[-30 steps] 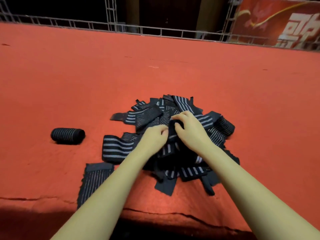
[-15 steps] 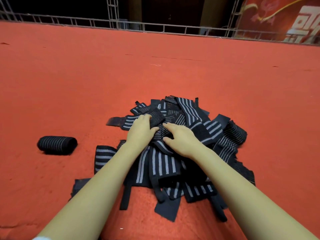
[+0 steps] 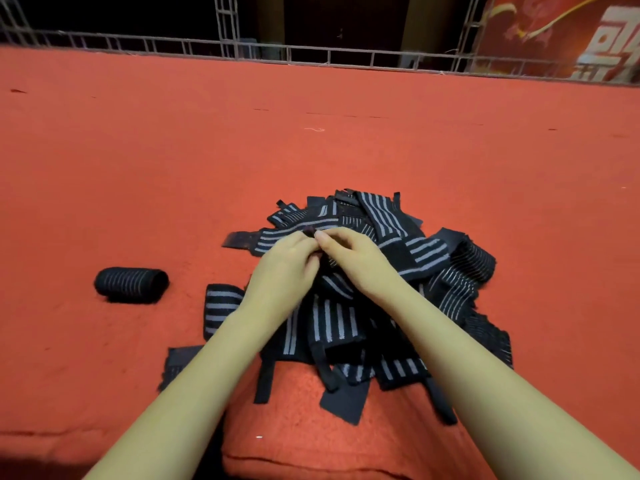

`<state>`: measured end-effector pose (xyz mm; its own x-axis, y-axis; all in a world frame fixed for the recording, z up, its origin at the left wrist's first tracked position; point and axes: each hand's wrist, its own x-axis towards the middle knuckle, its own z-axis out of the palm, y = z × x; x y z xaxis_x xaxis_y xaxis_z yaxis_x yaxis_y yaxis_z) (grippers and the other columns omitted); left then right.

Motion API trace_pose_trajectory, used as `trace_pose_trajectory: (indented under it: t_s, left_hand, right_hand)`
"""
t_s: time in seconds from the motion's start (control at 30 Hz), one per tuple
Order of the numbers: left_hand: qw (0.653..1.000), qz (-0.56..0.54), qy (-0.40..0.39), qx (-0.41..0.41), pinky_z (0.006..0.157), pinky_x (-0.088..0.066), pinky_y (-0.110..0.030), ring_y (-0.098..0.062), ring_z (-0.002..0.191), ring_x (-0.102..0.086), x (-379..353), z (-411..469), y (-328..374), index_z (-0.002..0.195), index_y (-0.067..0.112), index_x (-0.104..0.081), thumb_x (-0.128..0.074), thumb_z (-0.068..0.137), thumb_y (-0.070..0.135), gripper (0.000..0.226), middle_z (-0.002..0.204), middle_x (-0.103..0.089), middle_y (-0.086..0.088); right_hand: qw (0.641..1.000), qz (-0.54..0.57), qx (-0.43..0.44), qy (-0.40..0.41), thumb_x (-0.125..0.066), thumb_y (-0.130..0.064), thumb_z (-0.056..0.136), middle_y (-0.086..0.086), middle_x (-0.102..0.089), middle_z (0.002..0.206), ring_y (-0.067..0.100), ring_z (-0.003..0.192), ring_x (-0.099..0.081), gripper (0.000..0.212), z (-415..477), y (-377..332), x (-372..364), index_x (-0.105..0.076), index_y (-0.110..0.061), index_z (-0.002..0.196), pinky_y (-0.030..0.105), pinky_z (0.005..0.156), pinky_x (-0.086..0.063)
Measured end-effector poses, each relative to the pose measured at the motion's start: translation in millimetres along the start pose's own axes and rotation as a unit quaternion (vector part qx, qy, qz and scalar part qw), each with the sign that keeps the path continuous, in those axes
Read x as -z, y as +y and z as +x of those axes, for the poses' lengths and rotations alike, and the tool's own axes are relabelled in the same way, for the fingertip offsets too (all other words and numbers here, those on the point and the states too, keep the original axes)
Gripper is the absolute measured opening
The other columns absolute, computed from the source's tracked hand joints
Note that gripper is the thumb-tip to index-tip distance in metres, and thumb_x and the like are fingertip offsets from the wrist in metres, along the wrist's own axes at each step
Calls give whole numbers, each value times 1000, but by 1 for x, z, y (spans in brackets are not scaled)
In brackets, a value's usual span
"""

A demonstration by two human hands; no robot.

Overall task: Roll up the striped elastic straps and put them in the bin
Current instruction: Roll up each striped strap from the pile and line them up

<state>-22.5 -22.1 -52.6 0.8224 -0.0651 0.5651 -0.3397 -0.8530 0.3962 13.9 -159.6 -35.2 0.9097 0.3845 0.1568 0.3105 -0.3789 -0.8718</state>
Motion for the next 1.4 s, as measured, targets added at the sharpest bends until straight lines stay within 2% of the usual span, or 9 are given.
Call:
trace_pose_trajectory:
  t_s: [0.13, 0.3, 0.4, 0.53, 0.67, 0.77, 0.9, 1.1, 1.4]
  left_hand:
    - [998, -57, -2, -19, 85, -40, -30, -14, 88, -51, 18, -5, 10, 96, 11, -71, -58, 91, 15, 14, 89, -57, 6]
    - [980, -155, 67, 108, 97, -44, -33, -16, 104, -56, 47, -1, 15, 109, 17, -64, -61, 93, 23, 17, 106, -57, 4]
    - [953, -254, 15, 165, 81, -57, -43, -11, 84, -64, 63, -2, 22, 89, 25, -67, -62, 93, 26, 6, 87, -67, 8]
    - [961, -225, 53, 150, 50, -49, -21, -8, 60, -57, 91, -3, 47, 80, 16, -63, -59, 95, 23, 17, 71, -61, 6]
    - [977, -146, 119, 96, 66, -34, -19, -6, 72, -52, 125, 2, 70, 84, 14, -61, -56, 96, 22, 15, 76, -59, 10]
    - [970, -171, 140, 104, 71, -35, -22, -11, 82, -54, 154, 6, 84, 88, 12, -62, -54, 97, 23, 16, 83, -61, 5]
    - [979, -147, 82, 114, 76, -36, -26, -14, 91, -52, 185, 4, 105, 102, 12, -60, -50, 99, 21, 14, 97, -58, 2]
    - [975, -197, 45, 98, 68, -46, -23, -1, 76, -49, 220, -21, 132, 105, 15, -55, -50, 97, 10, 11, 90, -52, 9]
    - [968, -219, 54, 114, 59, -45, -22, -8, 72, -55, 258, -60, 126, 98, 19, -63, -57, 95, 12, 9, 84, -57, 2]
  right_hand:
    - [997, 75, 12, -1, -45, -30, 101, 6, -64, 84, 21, 87, -63, 32, -16, -18, 3, -67, -17, 82, 43, 84, -56]
    - [993, 79, 6, 83, -42, -28, 101, 28, -54, 77, 30, 70, -54, 43, -34, -34, 6, -57, 10, 89, 39, 68, -48]
    - [991, 113, 9, 70, -46, -24, 100, 17, -60, 81, 22, 75, -56, 36, -46, -51, 11, -60, 8, 92, 34, 72, -46]
    - [989, 138, 26, 46, -54, -14, 97, 2, -65, 88, 9, 80, -63, 15, -63, -74, 19, -64, -5, 103, 22, 66, -52]
    - [989, 146, 14, -18, -56, -16, 97, 3, -64, 86, 5, 61, -65, 19, -82, -103, 30, -60, -4, 112, 23, 54, -55]
    - [993, 85, 9, -79, -59, -25, 96, 9, -68, 85, 14, 69, -66, 23, -97, -121, 35, -64, -4, 101, 29, 67, -56]
    - [992, 102, 6, -75, -56, -21, 97, 10, -66, 84, 13, 61, -63, 26, -117, -139, 39, -61, 2, 108, 25, 59, -54]
    - [988, 111, 18, -104, -55, -19, 98, 5, -68, 88, 17, 58, -61, 25, -145, -172, 46, -57, -10, 121, 26, 49, -51]
    - [965, 144, 4, -217, -56, -14, 96, 7, -65, 83, 15, 53, -61, 16, -171, -207, 28, -56, -6, 110, 27, 48, -54]
